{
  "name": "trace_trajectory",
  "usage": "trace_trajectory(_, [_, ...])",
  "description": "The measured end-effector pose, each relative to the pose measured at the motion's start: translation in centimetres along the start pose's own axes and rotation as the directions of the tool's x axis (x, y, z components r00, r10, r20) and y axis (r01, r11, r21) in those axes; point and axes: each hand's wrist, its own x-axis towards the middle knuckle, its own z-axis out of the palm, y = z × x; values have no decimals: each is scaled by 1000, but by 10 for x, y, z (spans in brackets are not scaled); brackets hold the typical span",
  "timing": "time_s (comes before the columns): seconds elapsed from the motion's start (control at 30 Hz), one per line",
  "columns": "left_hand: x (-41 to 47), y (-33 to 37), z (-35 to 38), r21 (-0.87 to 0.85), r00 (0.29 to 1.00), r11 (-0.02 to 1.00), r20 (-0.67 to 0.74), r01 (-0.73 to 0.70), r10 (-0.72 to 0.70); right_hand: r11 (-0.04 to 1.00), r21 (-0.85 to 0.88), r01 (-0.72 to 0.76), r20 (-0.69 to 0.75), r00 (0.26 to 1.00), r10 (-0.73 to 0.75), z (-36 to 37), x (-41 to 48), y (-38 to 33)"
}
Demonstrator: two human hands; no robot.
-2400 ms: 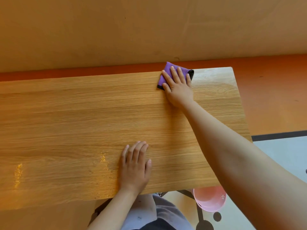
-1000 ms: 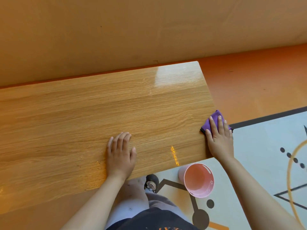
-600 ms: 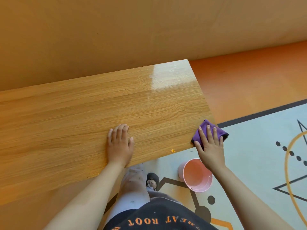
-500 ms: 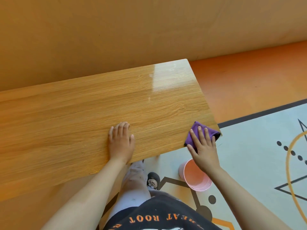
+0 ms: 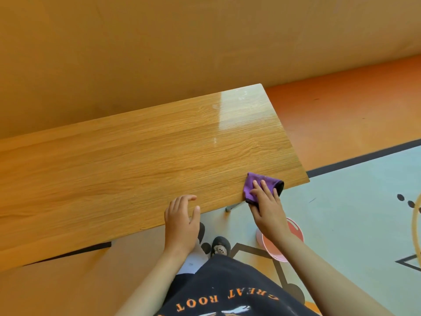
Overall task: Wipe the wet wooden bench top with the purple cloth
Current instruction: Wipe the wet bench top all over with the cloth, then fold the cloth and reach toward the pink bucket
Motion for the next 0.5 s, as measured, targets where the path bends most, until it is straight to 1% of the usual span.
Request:
trace_trajectory(0.07, [-1, 3, -4, -37, 998, 999, 56, 29, -27, 996, 79, -32, -15, 999, 34, -1, 1, -6])
trace_trajectory(0.1, [1, 5, -5, -53, 995, 998, 91, 36, -31, 991, 117, -60, 5, 998, 60, -3, 3, -9])
trace_trajectory(0.2, [12, 8, -11, -85, 978, 996, 209, 26, -8, 964, 214, -158, 151, 980, 127, -18, 9, -25])
trace_trajectory(0.27, [22, 12, -17, -101, 957, 994, 290, 29, 2, 930, 268, -253, 271, 946, 179, -28, 10, -37])
trace_trajectory(0.3, [28, 15, -20, -106, 945, 994, 328, 37, 0, 898, 318, -305, 306, 929, 207, -32, 10, -43])
trace_trajectory(0.33, [34, 18, -24, -112, 931, 992, 366, 51, -6, 853, 395, -340, 312, 924, 224, -35, 10, -48])
trace_trajectory(0.4, [44, 26, -30, -154, 896, 981, 442, 122, -42, 753, 565, -338, 253, 939, 232, -43, 11, -59])
trace_trajectory(0.43, [49, 31, -32, -196, 871, 962, 485, 190, -73, 708, 628, -323, 215, 946, 241, -48, 12, -66])
trace_trajectory(0.5, [57, 42, -38, -283, 804, 893, 579, 351, -133, 607, 732, -308, 170, 946, 275, -59, 13, -79])
